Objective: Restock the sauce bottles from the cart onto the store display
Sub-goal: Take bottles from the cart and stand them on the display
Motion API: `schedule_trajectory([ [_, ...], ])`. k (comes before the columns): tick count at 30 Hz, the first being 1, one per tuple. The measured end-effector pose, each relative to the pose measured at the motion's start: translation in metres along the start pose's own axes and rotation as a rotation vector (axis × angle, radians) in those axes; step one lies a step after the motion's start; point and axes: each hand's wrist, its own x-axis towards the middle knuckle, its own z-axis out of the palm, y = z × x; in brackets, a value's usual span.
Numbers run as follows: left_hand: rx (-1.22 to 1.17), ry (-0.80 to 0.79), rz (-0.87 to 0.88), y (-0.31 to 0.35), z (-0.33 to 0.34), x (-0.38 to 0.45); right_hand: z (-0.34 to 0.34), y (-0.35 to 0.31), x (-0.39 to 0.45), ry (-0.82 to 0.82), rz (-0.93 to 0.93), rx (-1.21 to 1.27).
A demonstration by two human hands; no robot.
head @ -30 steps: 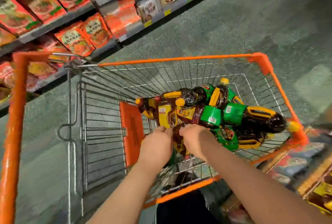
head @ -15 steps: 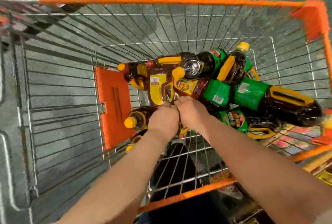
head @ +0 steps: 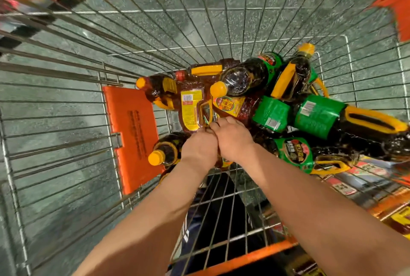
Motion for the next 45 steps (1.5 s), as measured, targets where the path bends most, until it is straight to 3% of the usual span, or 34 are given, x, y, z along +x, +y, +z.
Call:
schedule_trajectory([
  [8,-0.055,-0.032,0.003,0.0,-0.002,-0.01,-0.006,-0.016,-0.011,-0.09,0.107,-0.146],
  [15,0.026,-0.067,0.047,0.01,-0.019,-0.042,-0.005,-0.023,-0.039,-0.191,0.383,-0.068],
  [21,0.036,-0.106,0.021,0.017,-0.037,-0.077,-0.044,-0.038,-0.081,0.028,0.359,-0.003],
  [25,0.023,0.011,-0.014,0.016,-0.055,-0.099,-0.084,-0.048,-0.123,0.134,0.308,0.063],
  [32,0.093,0.086,0.087,0.015,-0.101,-0.132,-0.12,-0.053,-0.204,0.314,0.229,0.072],
  [36,0.159,0.106,0.161,0.031,-0.125,-0.151,-0.122,-0.048,-0.235,0.317,0.267,0.161],
  [40,0.25,0.252,0.256,0.065,-0.141,-0.177,-0.12,-0.042,-0.259,0.298,0.314,0.148],
  [45,0.451,0.463,0.402,0.104,-0.161,-0.216,-0.121,-0.049,-0.273,0.458,0.239,0.274],
])
